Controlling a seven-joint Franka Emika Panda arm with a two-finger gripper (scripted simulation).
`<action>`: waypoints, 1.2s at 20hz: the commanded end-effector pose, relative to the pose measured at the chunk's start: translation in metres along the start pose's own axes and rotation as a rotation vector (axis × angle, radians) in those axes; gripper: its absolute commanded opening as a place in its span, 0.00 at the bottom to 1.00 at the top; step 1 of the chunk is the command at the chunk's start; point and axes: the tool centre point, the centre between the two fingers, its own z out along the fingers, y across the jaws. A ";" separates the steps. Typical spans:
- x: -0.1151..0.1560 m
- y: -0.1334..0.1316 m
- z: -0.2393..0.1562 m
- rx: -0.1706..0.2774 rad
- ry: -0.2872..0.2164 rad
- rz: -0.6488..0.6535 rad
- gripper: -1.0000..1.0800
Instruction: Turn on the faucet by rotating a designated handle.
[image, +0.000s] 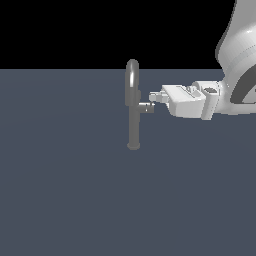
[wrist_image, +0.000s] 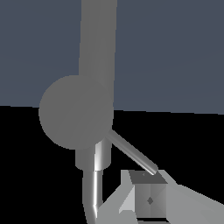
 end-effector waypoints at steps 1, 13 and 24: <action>0.009 0.003 0.000 0.000 0.000 0.009 0.00; 0.047 0.006 0.000 -0.003 -0.003 0.017 0.00; 0.058 -0.006 -0.001 -0.006 -0.007 0.003 0.00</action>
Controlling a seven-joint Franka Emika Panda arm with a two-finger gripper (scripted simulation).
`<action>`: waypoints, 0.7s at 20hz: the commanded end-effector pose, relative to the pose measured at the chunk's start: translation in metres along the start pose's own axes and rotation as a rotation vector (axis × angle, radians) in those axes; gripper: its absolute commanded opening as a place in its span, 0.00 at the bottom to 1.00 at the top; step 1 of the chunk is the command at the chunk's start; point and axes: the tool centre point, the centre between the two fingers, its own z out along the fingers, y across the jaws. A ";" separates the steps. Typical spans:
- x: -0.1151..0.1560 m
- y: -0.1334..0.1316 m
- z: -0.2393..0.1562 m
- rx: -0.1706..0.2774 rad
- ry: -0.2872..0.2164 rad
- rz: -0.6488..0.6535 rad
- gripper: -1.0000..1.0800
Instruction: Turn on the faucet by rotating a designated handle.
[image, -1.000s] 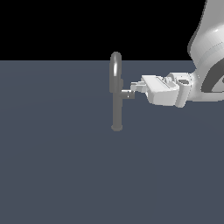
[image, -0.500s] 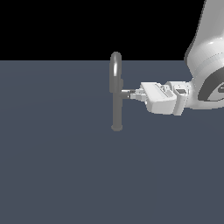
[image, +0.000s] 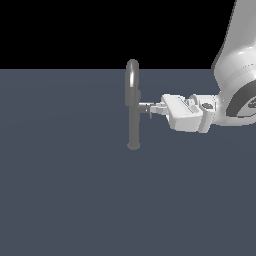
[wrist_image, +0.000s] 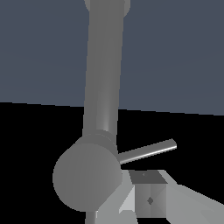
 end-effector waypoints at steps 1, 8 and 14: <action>0.027 -0.002 0.004 0.010 0.009 0.031 0.00; 0.061 -0.007 0.004 0.015 0.014 0.070 0.00; 0.028 -0.010 0.001 -0.011 -0.012 0.035 0.00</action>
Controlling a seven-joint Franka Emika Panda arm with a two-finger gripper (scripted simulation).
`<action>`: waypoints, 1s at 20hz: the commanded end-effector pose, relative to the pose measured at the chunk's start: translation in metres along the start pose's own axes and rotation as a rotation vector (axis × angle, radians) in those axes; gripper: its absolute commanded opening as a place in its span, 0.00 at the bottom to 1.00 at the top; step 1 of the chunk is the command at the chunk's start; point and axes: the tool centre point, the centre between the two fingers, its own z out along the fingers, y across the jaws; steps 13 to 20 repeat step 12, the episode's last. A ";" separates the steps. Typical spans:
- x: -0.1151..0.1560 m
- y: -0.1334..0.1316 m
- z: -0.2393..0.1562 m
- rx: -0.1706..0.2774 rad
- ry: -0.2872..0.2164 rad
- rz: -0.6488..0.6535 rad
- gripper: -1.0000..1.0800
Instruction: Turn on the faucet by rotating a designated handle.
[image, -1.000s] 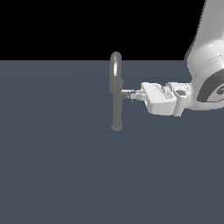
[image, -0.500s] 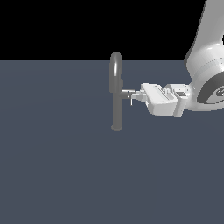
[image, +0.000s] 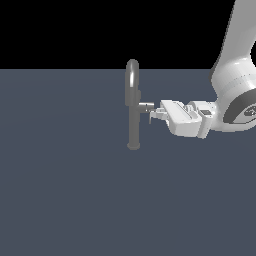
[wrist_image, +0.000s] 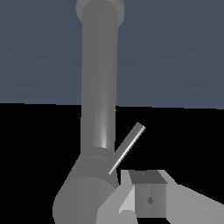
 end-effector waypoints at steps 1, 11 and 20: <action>0.014 -0.013 0.002 0.019 0.018 0.003 0.00; 0.048 -0.035 0.003 0.043 0.040 0.034 0.00; 0.048 -0.035 0.003 0.043 0.040 0.034 0.00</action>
